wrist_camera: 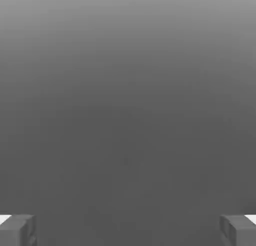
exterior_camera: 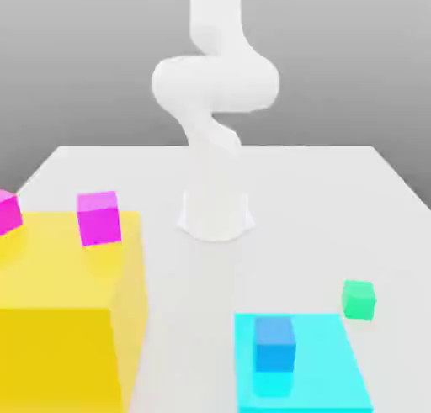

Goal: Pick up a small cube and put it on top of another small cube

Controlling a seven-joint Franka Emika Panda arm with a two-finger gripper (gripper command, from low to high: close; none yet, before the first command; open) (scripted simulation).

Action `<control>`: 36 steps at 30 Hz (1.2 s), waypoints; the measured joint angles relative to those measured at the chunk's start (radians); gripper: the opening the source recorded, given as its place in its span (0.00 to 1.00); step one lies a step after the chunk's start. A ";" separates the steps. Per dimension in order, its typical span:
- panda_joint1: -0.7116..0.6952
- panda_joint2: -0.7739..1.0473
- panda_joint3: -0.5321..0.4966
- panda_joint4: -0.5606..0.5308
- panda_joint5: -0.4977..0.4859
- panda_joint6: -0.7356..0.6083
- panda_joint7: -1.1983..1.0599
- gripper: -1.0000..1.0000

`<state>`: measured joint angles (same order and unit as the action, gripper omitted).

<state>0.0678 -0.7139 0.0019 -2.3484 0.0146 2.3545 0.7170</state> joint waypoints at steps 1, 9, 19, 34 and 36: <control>0.032 0.042 0.002 -0.022 0.007 0.026 -0.040 0.50; 0.248 0.338 0.037 -0.184 0.050 0.211 -0.318 0.50; 0.447 0.700 0.155 -0.383 0.008 0.439 -0.591 0.50; 0.570 1.032 0.046 -0.379 -0.168 0.688 -0.529 0.00; 0.556 0.997 0.061 -0.386 -0.162 0.661 -0.535 0.00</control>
<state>0.6237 0.2829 0.0633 -2.7347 -0.1469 3.0152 0.1820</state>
